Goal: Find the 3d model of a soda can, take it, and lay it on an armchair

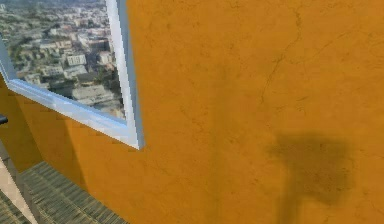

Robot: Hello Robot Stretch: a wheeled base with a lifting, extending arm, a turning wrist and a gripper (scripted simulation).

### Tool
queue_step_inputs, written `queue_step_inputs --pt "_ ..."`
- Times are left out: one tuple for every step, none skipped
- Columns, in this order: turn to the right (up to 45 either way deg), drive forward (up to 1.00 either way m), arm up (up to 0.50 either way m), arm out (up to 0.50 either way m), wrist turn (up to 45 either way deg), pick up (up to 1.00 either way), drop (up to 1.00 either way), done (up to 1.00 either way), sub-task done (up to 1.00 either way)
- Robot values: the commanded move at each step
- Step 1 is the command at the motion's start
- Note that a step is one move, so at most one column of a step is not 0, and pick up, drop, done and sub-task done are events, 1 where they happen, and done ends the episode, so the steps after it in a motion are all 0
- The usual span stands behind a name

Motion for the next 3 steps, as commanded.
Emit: queue_step_inputs --pt "0.0 0.0 0.5 0.0 0.0 0.0 0.0 0.0 0.0" --pt "0.0 0.0 0.38 0.0 0.0 0.0 0.0 0.0 0.0" --pt "0.0 0.0 0.0 0.5 0.0 0.0 0.0 0.0 0.0"
